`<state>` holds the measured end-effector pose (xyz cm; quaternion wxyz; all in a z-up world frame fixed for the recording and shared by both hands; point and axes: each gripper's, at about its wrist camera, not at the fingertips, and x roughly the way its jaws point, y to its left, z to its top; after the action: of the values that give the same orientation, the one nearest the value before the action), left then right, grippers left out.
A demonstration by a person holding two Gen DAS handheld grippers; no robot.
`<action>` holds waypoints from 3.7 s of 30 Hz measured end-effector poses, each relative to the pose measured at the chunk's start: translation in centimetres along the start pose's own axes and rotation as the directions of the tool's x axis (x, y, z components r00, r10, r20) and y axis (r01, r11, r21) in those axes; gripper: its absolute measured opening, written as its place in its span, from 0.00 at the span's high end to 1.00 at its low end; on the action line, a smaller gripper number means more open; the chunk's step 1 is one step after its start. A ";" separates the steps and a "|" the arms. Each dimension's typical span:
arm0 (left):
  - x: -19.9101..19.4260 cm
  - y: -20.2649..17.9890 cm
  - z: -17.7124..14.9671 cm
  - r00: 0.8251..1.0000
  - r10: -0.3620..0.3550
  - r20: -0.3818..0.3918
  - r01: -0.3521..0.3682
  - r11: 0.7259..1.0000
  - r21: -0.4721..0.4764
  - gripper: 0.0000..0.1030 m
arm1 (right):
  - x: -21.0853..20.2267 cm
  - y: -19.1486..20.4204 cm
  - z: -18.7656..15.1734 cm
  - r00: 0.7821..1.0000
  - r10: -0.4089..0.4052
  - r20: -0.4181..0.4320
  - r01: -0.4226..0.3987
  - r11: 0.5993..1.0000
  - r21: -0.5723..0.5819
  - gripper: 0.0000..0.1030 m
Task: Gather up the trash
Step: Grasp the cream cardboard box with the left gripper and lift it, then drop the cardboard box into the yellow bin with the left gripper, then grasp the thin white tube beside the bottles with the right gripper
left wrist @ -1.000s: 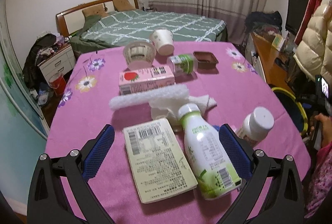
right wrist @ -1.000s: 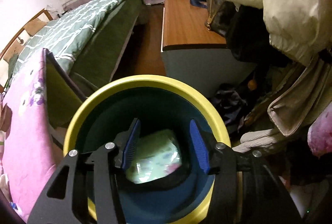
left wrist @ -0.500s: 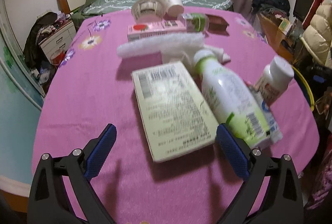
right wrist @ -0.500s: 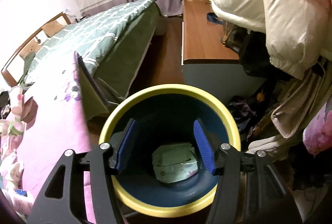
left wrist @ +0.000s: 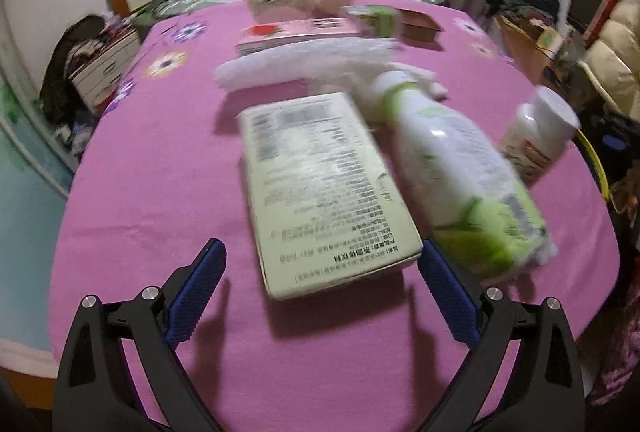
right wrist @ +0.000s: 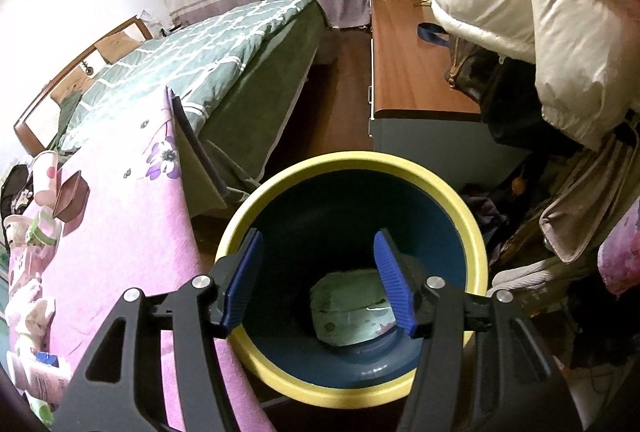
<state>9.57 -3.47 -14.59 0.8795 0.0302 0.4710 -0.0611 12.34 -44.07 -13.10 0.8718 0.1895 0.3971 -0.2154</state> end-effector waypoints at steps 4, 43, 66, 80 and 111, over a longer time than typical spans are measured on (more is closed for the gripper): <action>-0.4 3.5 0.1 0.999 0.044 -0.003 -0.044 0.997 -0.057 0.07 | 0.2 0.0 0.0 1.000 0.001 -0.002 -0.001 1.000 0.001 0.46; -9.3 -14.6 10.5 0.939 -0.331 0.093 0.266 0.870 0.416 0.30 | -2.7 -4.0 -1.4 0.999 0.005 0.034 -0.006 1.000 0.008 0.44; 5.4 -44.1 12.4 0.934 -0.345 -0.091 0.332 0.750 0.572 0.18 | -4.7 -12.9 -5.6 0.998 -0.058 0.024 0.057 0.996 0.067 0.40; -8.3 -26.9 11.8 0.898 -0.409 0.160 0.303 0.841 0.448 0.05 | -5.3 -7.3 -5.9 0.999 0.021 0.027 -0.021 1.000 -0.021 0.39; -12.6 1.3 3.9 0.918 -0.006 0.397 0.018 0.999 -0.027 0.05 | -12.1 20.7 -17.8 0.852 0.431 -0.298 -0.524 0.708 -0.474 0.77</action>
<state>6.03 -1.64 -1.95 0.9567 0.0011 0.2840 -0.0641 5.19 -15.12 -11.34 0.8786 0.0506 0.4488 0.1549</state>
